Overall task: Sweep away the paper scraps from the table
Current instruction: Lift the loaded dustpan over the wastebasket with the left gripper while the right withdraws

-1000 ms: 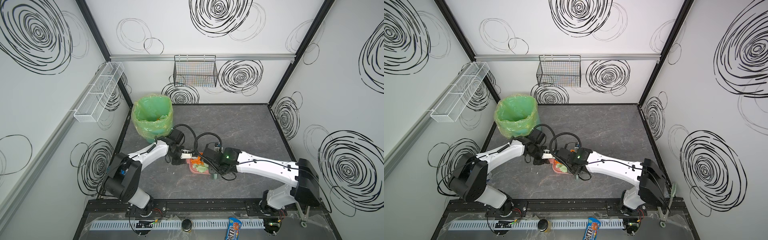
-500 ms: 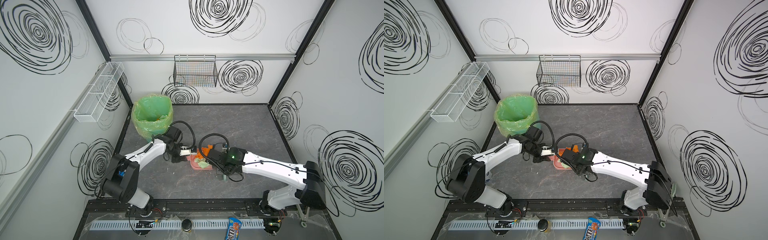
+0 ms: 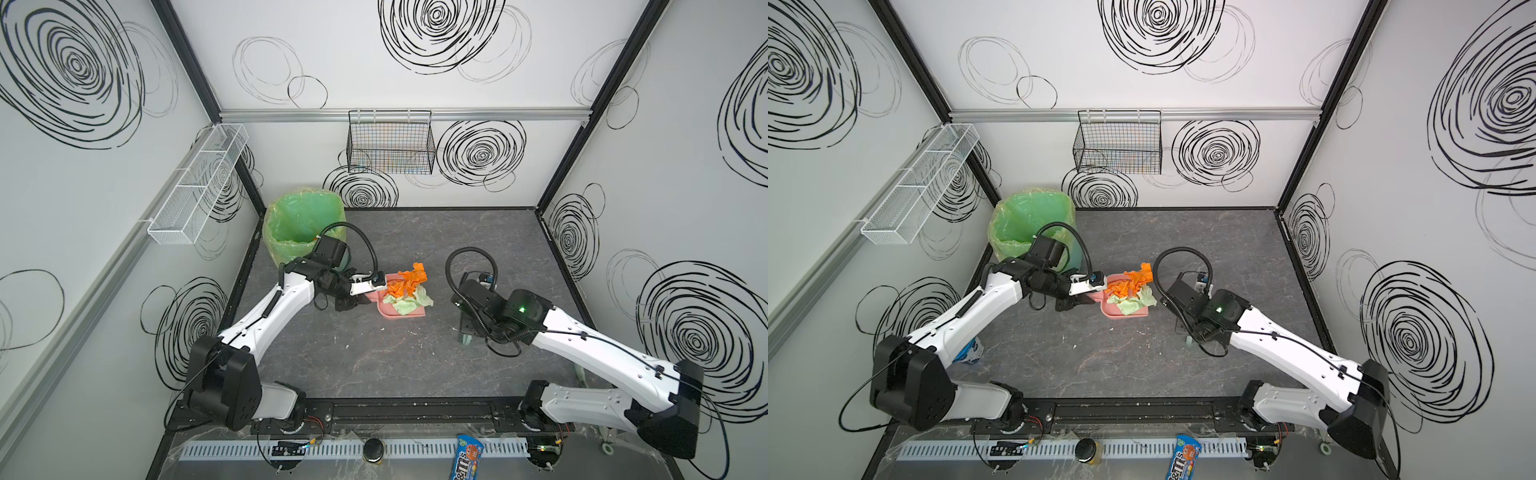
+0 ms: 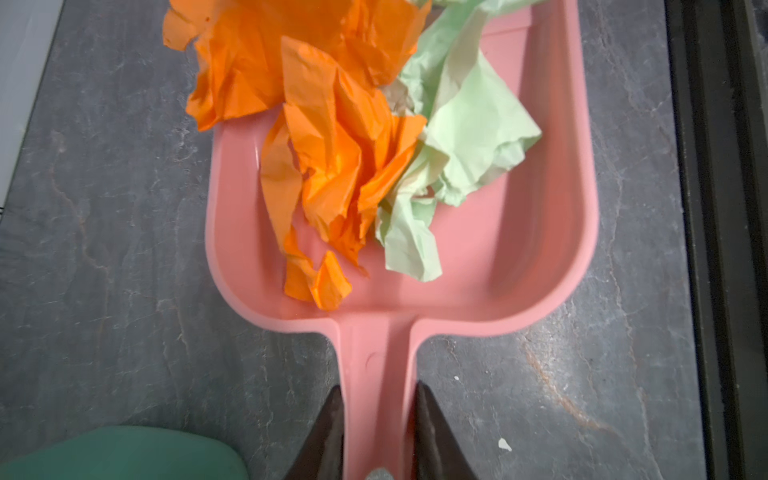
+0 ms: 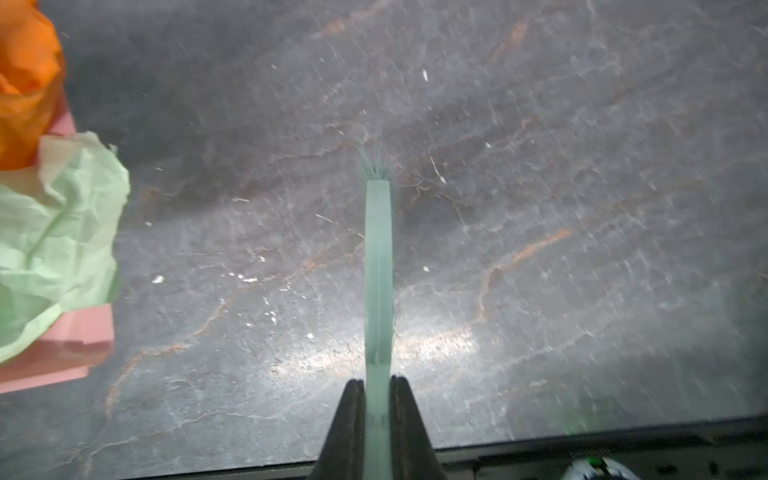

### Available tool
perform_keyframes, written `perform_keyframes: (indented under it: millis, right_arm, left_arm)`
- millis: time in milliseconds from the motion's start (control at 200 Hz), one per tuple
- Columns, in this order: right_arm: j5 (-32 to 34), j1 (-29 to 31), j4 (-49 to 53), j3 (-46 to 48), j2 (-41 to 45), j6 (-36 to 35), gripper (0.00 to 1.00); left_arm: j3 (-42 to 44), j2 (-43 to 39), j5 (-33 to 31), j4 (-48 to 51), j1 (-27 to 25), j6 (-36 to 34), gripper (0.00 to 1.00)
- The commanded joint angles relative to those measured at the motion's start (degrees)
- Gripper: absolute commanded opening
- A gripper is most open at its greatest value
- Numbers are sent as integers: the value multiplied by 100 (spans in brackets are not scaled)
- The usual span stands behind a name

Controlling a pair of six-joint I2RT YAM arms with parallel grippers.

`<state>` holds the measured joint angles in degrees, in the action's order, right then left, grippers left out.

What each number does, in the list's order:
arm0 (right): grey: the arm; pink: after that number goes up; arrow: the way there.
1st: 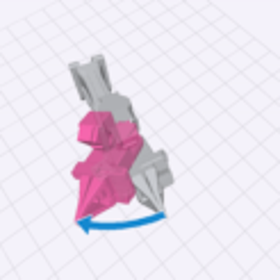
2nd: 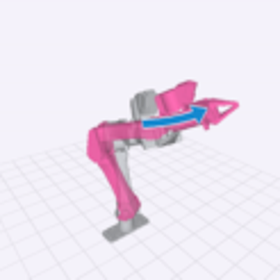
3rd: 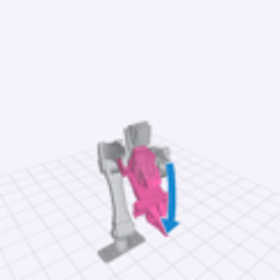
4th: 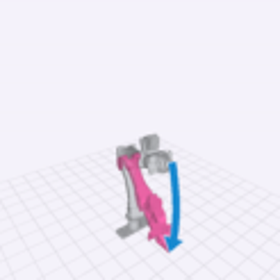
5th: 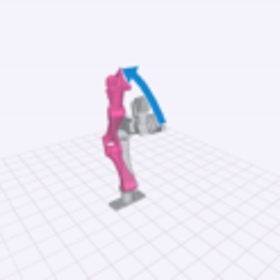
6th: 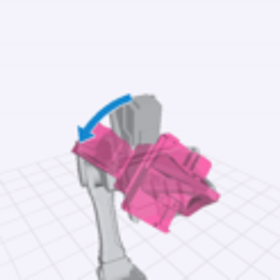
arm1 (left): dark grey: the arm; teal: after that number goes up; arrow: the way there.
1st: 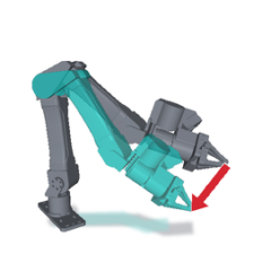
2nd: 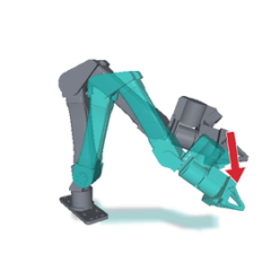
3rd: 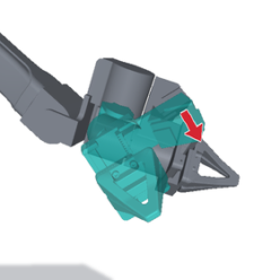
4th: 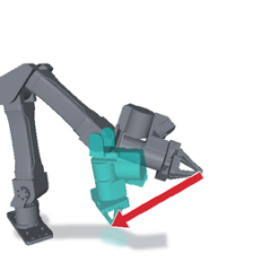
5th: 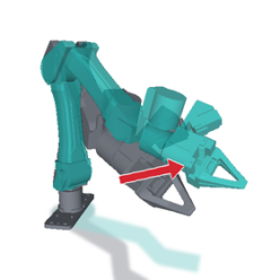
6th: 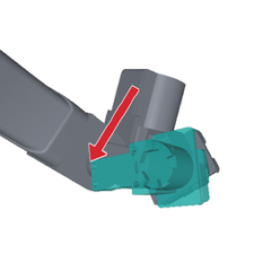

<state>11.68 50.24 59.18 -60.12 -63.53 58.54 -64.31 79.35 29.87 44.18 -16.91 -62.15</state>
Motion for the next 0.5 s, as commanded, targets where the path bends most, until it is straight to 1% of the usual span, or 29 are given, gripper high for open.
perform_keyframes:
  millis: [0, 85, 170, 325, 415, 490]
  right_arm:
    - [-269, -568, -1243, 97, 462, -852, 0]
    - [-699, -1182, -1719, 67, 673, -1139, 0]
    - [-861, -1479, -2001, 26, 713, -1266, 0]
    - [-1282, -1582, -2528, 266, 570, -1347, 0]
    - [-1585, -1581, -2813, 585, 547, -1302, 0]
    - [-1634, -1582, -2870, 763, 592, -1262, 0]
  left_arm:
    - [-519, -169, 276, 543, 230, -225, 0]
    - [-881, -191, 343, 868, 396, -339, 0]
    - [-1235, -192, 316, 1127, 531, -433, 0]
    - [-1903, -134, 281, 1577, 800, -648, 0]
    - [-2466, 28, 439, 1980, 1055, -791, 0]
    - [-3038, 228, 630, 2424, 1321, -960, 0]
